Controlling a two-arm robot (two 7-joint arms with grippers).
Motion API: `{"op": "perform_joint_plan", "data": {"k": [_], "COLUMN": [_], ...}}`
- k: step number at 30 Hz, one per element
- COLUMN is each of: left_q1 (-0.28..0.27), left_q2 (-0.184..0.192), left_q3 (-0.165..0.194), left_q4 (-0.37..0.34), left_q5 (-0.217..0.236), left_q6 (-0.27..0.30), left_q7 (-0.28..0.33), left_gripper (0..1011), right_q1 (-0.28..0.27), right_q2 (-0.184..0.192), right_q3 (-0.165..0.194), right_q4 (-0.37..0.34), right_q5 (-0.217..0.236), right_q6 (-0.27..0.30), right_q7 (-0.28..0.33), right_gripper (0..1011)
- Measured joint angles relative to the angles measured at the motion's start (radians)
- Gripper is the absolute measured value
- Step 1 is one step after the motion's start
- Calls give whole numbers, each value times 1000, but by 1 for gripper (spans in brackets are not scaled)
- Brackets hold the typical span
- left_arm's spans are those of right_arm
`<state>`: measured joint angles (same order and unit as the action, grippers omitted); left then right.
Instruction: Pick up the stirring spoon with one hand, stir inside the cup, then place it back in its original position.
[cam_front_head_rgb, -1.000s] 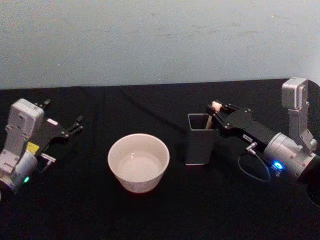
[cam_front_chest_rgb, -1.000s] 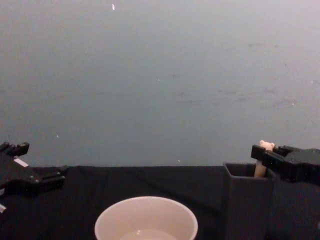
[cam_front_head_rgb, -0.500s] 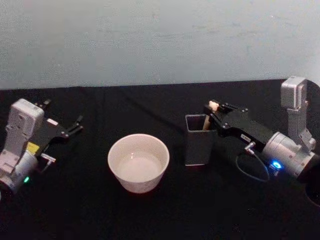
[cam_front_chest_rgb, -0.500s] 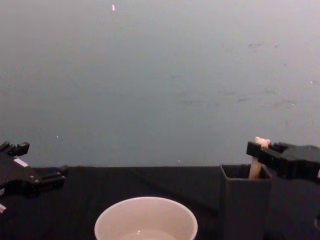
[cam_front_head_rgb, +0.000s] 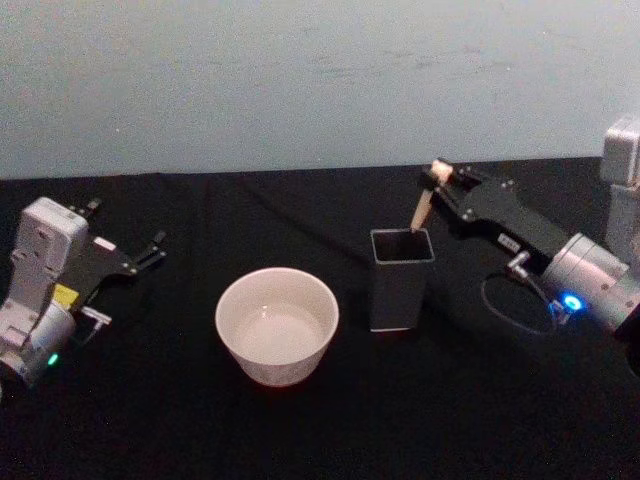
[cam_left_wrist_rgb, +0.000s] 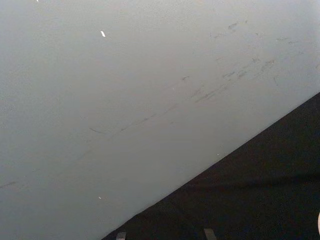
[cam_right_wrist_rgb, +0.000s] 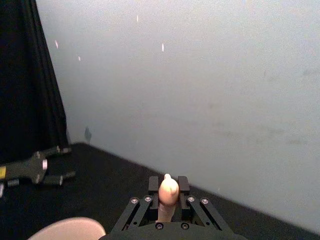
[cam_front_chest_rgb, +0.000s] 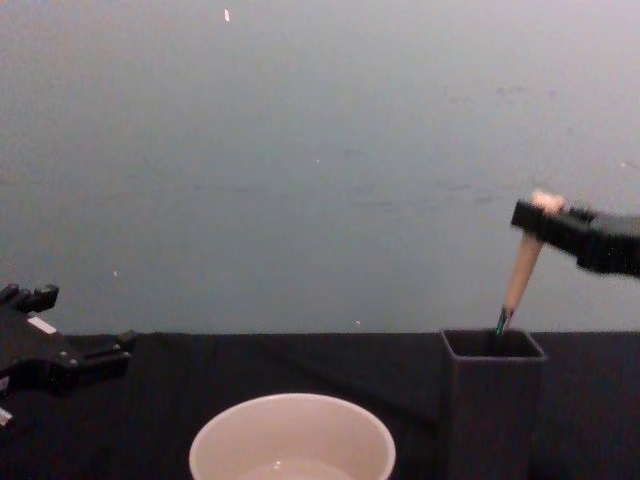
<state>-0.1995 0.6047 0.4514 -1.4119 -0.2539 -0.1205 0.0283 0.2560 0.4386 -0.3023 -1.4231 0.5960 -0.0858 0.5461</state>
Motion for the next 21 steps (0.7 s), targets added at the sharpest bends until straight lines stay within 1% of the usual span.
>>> {"op": "perform_joint_plan", "data": {"k": [4,7,12,18,21], "left_q1": [0,0,0,0,0], "left_q2": [0,0,0,0,0], "left_q3": [0,0,0,0,0], "left_q4": [0,0,0,0,0], "left_q5": [0,0,0,0,0], "left_q6": [0,0,0,0,0], "left_q7": [0,0,0,0,0], "left_gripper": [1001,1001,1001,1001,1001], "right_q1": [-2,-3,2,26,45], "right_q2": [2,2,-7,-27,-43], "right_q3": [19,37,47,43,27], "right_q4": [-29,-56,-76,-69,-52], "right_q5": [27,58,86,105,109], "right_q6": [-10,-17,-28,-30,-29], "right_q7": [-2,-2,-5,-17,-18], "right_gripper": [225,224,225,225,225]}}
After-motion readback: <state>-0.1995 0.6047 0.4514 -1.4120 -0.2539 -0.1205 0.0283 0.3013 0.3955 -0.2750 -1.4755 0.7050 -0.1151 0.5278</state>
